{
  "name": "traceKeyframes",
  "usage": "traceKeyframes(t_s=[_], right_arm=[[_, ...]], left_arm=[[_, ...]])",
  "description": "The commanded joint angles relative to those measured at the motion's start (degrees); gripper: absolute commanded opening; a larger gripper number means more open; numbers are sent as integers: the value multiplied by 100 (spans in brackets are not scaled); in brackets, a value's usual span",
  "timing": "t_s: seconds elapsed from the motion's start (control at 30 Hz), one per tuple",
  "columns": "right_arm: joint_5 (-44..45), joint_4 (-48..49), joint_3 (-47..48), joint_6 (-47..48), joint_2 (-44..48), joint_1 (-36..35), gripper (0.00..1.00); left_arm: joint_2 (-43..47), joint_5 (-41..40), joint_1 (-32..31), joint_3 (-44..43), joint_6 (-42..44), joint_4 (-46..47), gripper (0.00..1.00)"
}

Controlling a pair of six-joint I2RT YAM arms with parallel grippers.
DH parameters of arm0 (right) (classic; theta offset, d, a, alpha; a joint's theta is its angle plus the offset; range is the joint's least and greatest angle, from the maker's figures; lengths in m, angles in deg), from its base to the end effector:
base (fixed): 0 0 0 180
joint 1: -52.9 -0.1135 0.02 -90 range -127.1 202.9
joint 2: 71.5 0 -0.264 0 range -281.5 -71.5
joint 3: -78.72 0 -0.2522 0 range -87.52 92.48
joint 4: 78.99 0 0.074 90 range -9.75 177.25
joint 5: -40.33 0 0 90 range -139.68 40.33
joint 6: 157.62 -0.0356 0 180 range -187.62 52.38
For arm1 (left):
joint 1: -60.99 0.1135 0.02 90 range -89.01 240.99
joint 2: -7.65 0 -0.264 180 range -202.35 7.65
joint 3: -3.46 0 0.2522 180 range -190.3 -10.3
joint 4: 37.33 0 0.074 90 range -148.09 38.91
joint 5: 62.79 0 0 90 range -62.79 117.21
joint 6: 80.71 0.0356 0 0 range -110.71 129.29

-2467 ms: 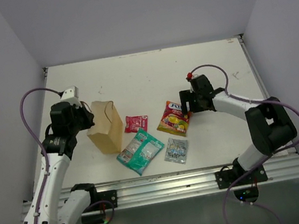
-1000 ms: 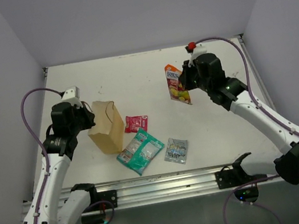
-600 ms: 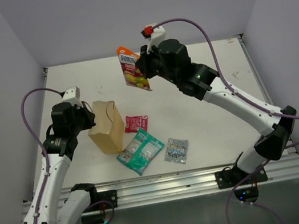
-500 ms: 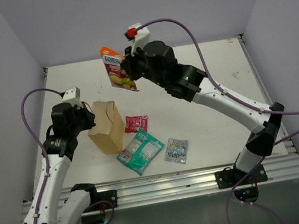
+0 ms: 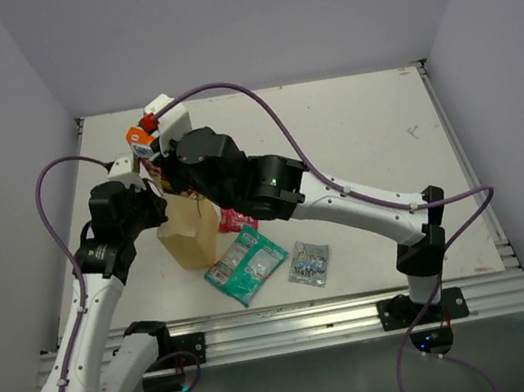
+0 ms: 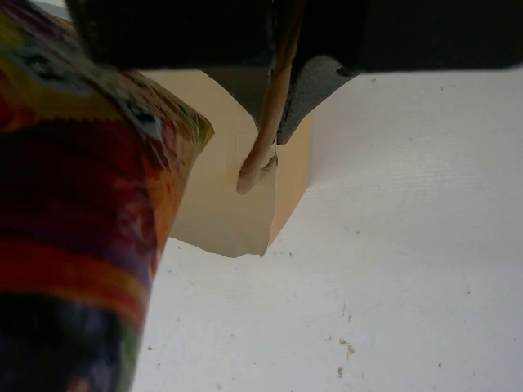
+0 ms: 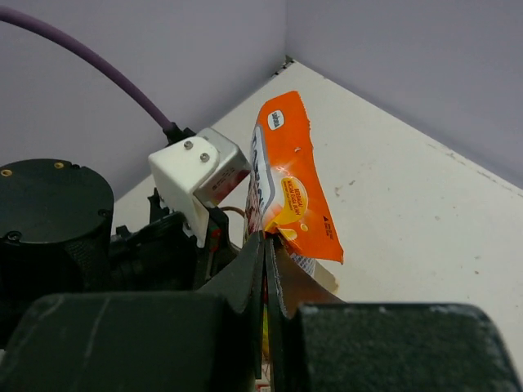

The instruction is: Place the snacks into the paper bag

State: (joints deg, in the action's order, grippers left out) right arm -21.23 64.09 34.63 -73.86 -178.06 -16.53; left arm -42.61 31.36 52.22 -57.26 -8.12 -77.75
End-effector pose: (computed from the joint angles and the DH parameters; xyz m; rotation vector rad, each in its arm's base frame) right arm 0.1633 0.3868 0.4763 -0.5620 1.6246 0.5658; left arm 0.1914 -0.0321 0.3076 -0.1150 2.1085 -0.3508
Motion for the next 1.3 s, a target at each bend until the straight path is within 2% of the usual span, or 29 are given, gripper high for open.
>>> traceKeyframes(t_s=[0.0, 0.33, 0.53, 0.97, 1.13, 1.27], right_arm=[[792, 74, 152, 184, 136, -246, 0], [1180, -66, -130, -140, -92, -387, 0], [1470, 197, -376, -193, -347, -387, 0], [1980, -4, 1169, -36, -1533, -396, 0], [1989, -39, 1303, -35, -1657, -405, 0], [1884, -119, 866, -342, -1596, -440, 0]], left_arm=[[87, 87, -37, 55, 1, 169, 0], [201, 166, -54, 73, 9, 205, 0], [210, 210, -63, 82, 18, 222, 0], [210, 298, -80, 99, 45, 248, 0], [210, 307, -72, 99, 45, 248, 0], [201, 315, -72, 99, 45, 248, 0]])
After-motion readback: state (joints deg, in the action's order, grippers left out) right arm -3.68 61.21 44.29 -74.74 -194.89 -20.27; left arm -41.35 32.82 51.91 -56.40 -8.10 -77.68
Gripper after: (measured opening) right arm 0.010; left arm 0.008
